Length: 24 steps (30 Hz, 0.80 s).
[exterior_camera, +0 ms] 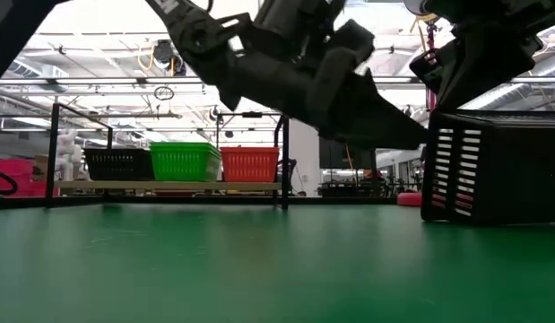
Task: Stack baskets on shelf by color
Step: Stack the black bin on top of the black bin on the shelf
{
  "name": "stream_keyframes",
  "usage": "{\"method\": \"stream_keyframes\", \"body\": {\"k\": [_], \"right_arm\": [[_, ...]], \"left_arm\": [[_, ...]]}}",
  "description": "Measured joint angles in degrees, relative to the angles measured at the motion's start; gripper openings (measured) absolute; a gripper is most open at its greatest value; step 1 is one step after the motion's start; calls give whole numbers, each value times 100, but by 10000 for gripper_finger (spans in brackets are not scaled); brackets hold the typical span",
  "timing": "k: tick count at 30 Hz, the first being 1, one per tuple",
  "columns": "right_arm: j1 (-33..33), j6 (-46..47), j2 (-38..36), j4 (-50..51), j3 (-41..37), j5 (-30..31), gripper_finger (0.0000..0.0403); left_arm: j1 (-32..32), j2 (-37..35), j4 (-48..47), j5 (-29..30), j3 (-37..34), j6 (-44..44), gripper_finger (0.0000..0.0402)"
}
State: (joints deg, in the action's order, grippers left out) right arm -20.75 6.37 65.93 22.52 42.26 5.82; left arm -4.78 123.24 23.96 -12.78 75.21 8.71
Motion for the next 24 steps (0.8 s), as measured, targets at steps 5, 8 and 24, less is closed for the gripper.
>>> {"method": "stream_keyframes", "body": {"k": [5, 8, 24], "right_arm": [[0, -107, 0, -7, -2, 4, 2], [0, -129, 0, -15, -2, 4, 2], [-141, 35, -233, -273, -24, 400, 57]], "left_arm": [[0, 422, 38, -30, 347, 5, 239], [0, 527, 120, -60, 450, 103, 206], [42, 108, -888, -204, 453, 593, 17]]}}
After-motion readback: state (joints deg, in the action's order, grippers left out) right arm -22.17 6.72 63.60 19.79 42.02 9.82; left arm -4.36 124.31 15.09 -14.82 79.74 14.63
